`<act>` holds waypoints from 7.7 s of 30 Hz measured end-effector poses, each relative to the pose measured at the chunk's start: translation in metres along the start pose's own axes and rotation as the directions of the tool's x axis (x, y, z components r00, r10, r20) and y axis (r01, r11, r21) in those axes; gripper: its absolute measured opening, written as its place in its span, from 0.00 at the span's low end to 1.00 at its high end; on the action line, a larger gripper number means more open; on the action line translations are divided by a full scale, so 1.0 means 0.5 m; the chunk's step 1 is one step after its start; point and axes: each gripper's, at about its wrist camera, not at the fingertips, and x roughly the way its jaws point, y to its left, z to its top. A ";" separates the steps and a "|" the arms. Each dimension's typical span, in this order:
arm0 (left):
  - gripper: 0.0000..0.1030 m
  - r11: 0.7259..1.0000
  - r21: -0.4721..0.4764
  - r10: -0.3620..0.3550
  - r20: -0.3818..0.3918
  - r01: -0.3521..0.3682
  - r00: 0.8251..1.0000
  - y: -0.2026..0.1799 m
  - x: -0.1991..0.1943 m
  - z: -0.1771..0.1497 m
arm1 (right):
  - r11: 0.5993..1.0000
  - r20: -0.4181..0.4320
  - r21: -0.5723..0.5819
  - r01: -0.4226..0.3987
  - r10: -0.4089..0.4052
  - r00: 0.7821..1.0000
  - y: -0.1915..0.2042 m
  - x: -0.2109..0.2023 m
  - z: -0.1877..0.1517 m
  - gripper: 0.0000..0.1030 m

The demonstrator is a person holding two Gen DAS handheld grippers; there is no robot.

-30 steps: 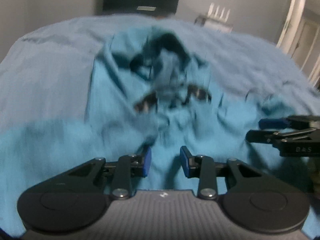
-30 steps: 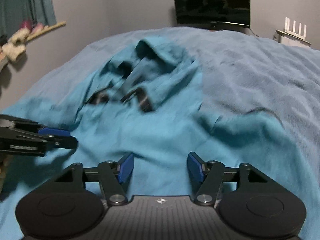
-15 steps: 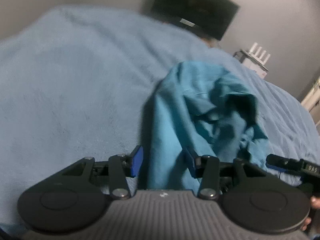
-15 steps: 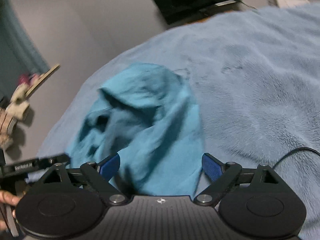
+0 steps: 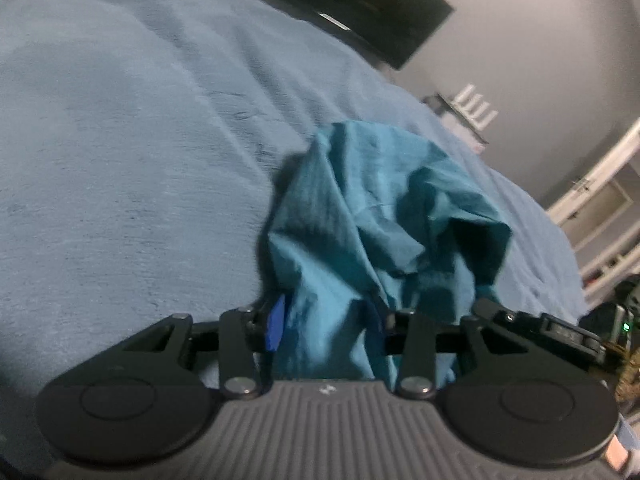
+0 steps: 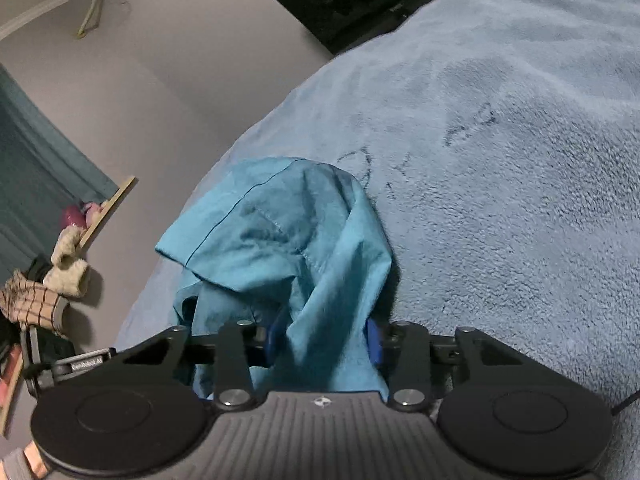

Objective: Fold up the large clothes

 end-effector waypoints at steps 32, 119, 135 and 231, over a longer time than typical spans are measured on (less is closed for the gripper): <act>0.00 0.792 0.577 -0.181 -0.092 0.201 0.979 -0.071 -0.430 -0.361 | 0.722 -0.076 -0.685 -0.097 0.062 0.995 0.155 -0.467 -0.352 0.17; 0.55 0.793 -0.423 0.489 0.013 -0.438 0.872 -0.025 -0.868 -0.738 | 0.776 -0.115 -0.630 -0.026 -0.060 0.992 0.472 -0.536 -0.721 0.47; 0.14 0.868 -0.420 0.389 0.245 -0.264 0.888 -0.012 -0.872 -0.728 | 0.799 -0.205 -0.593 -0.104 -0.025 0.978 0.475 -0.521 -0.738 0.52; 0.36 0.726 0.681 -0.307 0.202 0.092 0.930 -0.504 -0.770 -0.751 | 0.856 0.013 -0.516 -0.010 0.020 1.000 0.456 -0.764 -0.448 0.02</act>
